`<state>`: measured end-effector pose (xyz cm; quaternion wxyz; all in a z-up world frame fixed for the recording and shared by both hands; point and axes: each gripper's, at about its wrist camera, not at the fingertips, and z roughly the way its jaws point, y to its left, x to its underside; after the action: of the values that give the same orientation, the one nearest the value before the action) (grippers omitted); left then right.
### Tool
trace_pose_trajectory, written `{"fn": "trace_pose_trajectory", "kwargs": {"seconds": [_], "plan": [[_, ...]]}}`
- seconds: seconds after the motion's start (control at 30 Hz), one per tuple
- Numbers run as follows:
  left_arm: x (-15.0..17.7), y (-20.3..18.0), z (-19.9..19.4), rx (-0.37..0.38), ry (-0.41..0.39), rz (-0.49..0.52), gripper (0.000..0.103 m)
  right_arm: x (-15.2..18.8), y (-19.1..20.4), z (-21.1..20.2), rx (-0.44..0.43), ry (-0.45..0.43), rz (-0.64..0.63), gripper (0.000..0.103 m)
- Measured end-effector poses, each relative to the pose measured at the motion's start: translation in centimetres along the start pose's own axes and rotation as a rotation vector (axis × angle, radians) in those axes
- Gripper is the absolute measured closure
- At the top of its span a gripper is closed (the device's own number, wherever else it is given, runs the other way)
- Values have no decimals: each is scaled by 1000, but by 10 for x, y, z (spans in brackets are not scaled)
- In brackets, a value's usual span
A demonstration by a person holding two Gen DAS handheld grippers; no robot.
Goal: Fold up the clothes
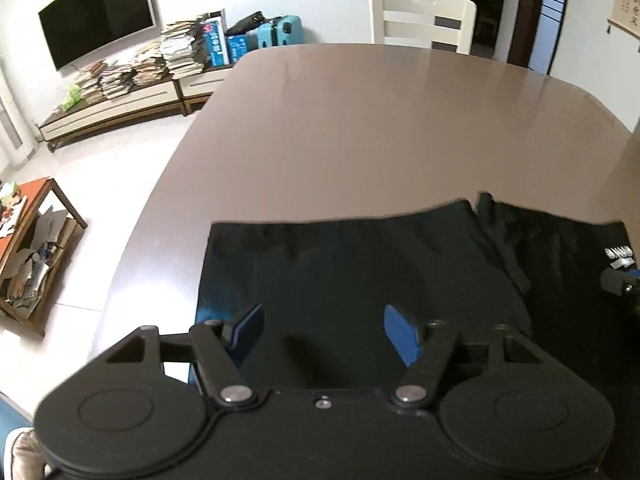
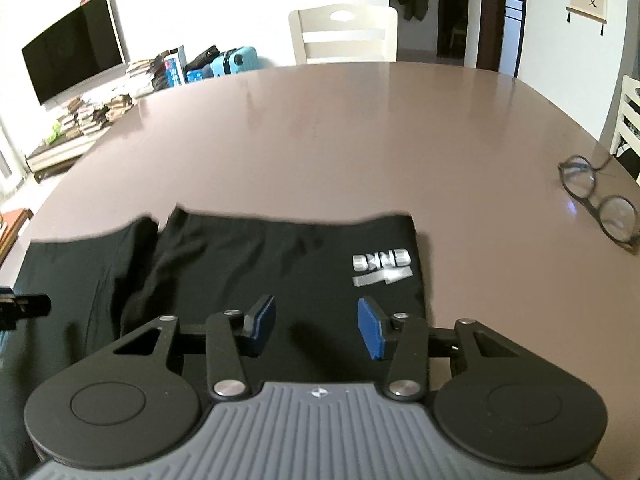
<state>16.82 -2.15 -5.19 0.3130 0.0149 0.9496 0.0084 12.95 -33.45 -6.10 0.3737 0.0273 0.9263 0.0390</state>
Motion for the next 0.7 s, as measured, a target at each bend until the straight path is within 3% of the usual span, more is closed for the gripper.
{"fn": "trace_pose_trajectory", "kwargs": {"seconds": [0.17, 0.27, 0.33, 0.4, 0.47, 0.5, 0.53, 0.6, 0.63, 0.67, 0.7], "plan": [[-8, -3, 22, -23, 3, 22, 36, -13, 23, 24, -71, -9, -60, 57], [-8, 1, 30, -55, -9, 24, 18, -13, 40, 36, -122, -9, -126, 57], [-9, 7, 33, -82, -13, 12, 6, -13, 43, 41, -84, -29, -159, 57], [-10, 13, 35, -109, -12, -4, 1, -17, 40, 42, -50, -43, -139, 56], [-13, 19, 35, -135, -7, -21, 9, -27, 32, 42, -56, -16, -88, 56], [-16, 17, 32, -142, -15, -10, 30, -28, 31, 39, -58, -12, -75, 56], [-19, 15, 28, -149, -24, 2, 33, -26, 26, 24, -72, -28, -54, 56], [-42, -12, 5, 20, -115, 97, 33, -17, 24, 6, -81, -32, -52, 56], [-42, -14, 5, 28, -117, 102, 33, -5, 24, -11, -107, -4, -47, 54], [-54, -35, 3, 133, -111, 162, 33, 4, 26, -19, -134, 14, -59, 55], [-59, -46, 4, 188, -99, 183, 34, 13, 27, -28, -160, 31, -70, 55]]}}
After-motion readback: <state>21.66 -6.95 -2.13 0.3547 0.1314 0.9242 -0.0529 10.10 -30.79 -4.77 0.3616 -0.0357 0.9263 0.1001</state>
